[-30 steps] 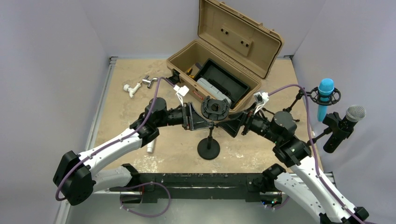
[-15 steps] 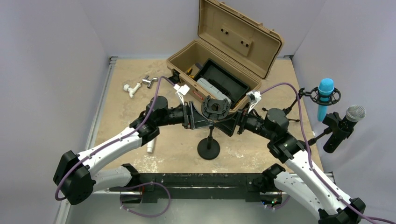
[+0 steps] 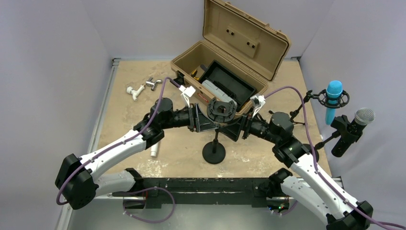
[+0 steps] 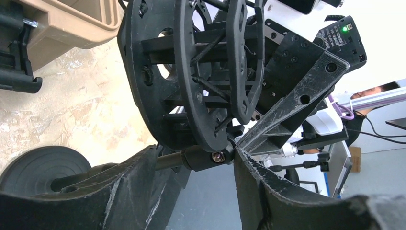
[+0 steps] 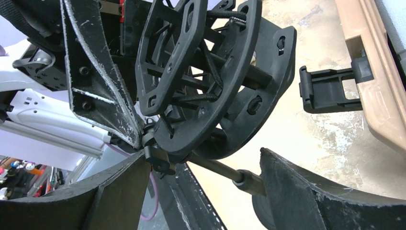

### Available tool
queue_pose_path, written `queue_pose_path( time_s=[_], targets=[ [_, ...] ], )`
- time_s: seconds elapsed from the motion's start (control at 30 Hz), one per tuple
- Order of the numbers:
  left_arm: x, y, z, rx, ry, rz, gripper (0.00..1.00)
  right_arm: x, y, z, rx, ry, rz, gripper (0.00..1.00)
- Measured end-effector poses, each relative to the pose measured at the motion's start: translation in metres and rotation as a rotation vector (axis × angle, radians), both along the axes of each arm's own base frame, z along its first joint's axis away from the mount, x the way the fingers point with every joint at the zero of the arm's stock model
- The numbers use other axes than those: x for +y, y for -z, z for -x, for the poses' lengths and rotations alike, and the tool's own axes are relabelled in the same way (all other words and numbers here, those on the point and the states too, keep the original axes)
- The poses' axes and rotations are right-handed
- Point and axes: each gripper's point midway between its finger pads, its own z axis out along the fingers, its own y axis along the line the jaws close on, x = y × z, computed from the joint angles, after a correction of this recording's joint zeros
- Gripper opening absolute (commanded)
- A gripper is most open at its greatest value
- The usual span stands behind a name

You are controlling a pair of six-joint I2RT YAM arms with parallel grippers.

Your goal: Remove the microphone from the stand

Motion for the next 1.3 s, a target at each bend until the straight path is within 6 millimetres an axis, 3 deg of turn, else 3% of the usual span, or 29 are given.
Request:
queue_pose_path(
  time_s=[0.2,0.3,0.5,0.73,0.87,1.1,1.3],
  targets=[
    [0.001,0.005,0.001,0.012,0.001,-0.019,0.76,0.001,0.000,0.002,0.005,-0.011,-0.006,0.83],
    [0.002,0.005,0.002,0.023,0.001,-0.037,0.78,0.001,-0.004,0.002,0.000,-0.008,-0.018,0.83],
    [0.001,-0.014,-0.004,-0.031,-0.015,-0.045,0.78,0.002,-0.012,-0.001,-0.016,0.003,-0.040,0.83],
    [0.002,-0.011,-0.005,-0.024,-0.021,-0.054,0.66,0.002,-0.016,-0.003,-0.019,0.013,-0.054,0.83],
    [0.002,0.001,-0.004,-0.006,-0.025,-0.066,0.60,0.003,-0.014,-0.005,-0.013,0.015,-0.051,0.82],
    [-0.001,-0.001,-0.003,-0.035,-0.018,-0.029,0.56,0.003,-0.015,-0.007,-0.018,0.014,-0.053,0.81],
    [-0.002,0.002,-0.001,-0.043,-0.025,-0.003,0.54,0.003,0.004,-0.002,0.014,0.004,-0.040,0.81]
  ],
)
